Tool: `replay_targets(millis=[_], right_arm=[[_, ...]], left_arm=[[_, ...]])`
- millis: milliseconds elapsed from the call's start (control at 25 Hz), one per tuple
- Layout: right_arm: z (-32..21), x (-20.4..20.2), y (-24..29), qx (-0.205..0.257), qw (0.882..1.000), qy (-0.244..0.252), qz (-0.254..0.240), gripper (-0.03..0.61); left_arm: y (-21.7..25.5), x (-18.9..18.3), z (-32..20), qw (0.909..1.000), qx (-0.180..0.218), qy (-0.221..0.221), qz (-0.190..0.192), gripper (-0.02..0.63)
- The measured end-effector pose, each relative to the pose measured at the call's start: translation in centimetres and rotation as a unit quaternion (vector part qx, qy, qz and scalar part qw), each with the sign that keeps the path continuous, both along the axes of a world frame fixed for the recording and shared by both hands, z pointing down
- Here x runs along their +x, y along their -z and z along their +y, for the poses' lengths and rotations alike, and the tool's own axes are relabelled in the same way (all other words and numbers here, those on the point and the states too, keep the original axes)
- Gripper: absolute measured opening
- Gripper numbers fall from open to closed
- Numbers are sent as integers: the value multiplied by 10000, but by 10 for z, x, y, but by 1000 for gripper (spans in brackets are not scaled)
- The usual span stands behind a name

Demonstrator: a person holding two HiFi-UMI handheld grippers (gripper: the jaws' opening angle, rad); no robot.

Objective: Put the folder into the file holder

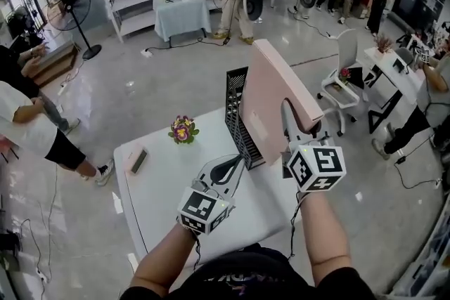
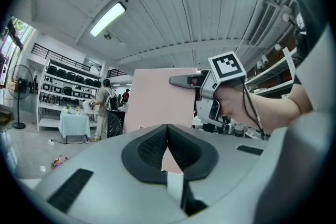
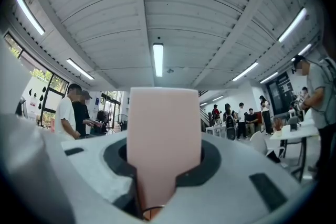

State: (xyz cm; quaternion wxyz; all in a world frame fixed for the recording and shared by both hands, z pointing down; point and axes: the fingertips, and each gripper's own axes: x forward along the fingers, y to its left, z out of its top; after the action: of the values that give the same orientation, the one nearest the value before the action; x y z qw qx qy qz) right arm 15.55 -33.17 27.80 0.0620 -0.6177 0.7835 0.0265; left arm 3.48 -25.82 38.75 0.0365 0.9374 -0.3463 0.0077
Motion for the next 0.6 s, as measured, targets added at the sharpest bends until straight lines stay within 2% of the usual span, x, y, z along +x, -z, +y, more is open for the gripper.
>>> replay_targets(millis=[600], right_arm=[[-50,-18,-15,-125,9998,5,-180,143]], left_arm=[[-4,-18,-19,9994,27,327,-63,3]])
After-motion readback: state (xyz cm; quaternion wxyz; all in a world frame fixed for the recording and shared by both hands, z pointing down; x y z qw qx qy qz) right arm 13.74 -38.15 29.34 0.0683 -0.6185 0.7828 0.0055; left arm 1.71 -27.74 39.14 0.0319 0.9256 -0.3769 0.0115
